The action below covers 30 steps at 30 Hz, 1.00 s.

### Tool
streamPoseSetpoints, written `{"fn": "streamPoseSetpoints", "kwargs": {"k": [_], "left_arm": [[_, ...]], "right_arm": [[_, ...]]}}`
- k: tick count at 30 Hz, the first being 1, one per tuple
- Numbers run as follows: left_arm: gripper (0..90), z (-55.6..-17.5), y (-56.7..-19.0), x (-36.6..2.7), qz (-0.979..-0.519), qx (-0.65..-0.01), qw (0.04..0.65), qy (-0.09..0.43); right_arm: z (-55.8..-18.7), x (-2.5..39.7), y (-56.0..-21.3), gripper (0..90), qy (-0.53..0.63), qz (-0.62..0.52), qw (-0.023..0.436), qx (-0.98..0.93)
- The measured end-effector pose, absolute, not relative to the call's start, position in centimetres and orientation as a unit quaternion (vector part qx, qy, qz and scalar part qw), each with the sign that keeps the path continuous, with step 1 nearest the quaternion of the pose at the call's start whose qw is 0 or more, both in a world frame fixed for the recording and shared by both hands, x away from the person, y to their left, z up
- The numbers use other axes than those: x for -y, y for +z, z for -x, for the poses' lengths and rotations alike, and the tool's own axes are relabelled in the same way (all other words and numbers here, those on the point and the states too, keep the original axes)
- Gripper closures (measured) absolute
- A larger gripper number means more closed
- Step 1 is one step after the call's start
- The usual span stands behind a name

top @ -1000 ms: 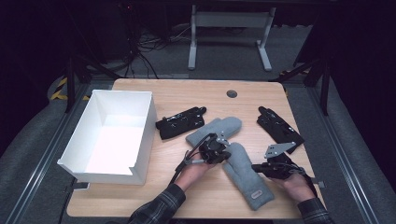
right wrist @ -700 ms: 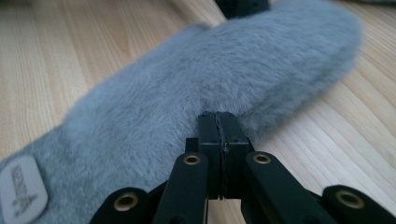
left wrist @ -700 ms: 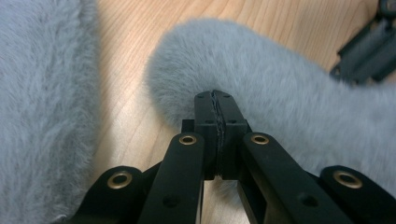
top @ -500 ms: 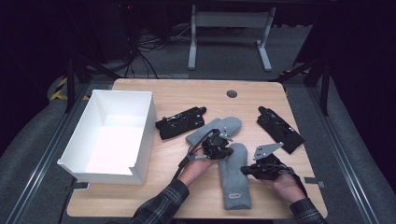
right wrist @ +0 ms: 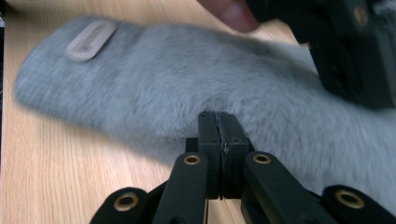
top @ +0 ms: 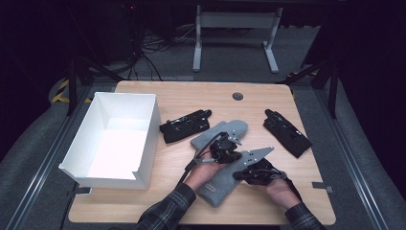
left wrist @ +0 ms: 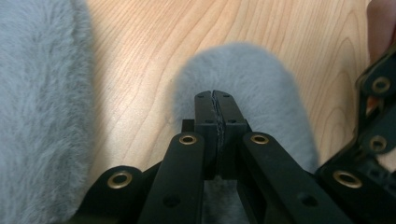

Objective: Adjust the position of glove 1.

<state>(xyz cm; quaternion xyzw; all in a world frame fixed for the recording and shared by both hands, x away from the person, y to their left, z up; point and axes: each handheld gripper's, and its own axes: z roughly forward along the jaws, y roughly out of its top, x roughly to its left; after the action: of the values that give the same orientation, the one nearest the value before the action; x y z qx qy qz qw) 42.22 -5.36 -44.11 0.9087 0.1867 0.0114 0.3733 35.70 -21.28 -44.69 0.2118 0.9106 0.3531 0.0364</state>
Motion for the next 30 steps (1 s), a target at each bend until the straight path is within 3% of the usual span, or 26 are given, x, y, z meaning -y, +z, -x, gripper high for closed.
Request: {"fn": "streamPoseSetpoints", "kwargs": {"k": [12,15,24,25,26,30], "left_arm": [[88.6,-42.4,-43.3,4.2,-0.900,-0.198,0.387,0.016],[84.4,-42.7,-42.5,2.8,-0.899,-0.210,0.383,0.030],[54.3,-44.3,-41.9,-1.3,-0.887,-0.258,0.376,0.076],[52.1,-44.3,-41.9,-1.3,-0.887,-0.258,0.376,0.076],[48.2,-44.6,-41.9,-1.6,-0.886,-0.260,0.374,0.080],[40.3,-45.7,-42.2,-2.5,-0.882,-0.268,0.377,0.089]], "right_arm": [[-35.4,21.0,-44.4,90.0,0.367,-0.207,0.048,-0.906],[-35.0,22.0,-44.1,77.6,0.375,-0.218,0.061,-0.899],[-33.6,26.9,-44.7,38.4,0.375,-0.292,0.124,-0.871],[-33.6,26.9,-44.7,38.4,0.375,-0.292,0.124,-0.871],[-33.5,27.9,-44.9,31.1,0.375,-0.309,0.138,-0.863],[-33.5,29.2,-45.2,24.9,0.369,-0.337,0.152,-0.853]]}}
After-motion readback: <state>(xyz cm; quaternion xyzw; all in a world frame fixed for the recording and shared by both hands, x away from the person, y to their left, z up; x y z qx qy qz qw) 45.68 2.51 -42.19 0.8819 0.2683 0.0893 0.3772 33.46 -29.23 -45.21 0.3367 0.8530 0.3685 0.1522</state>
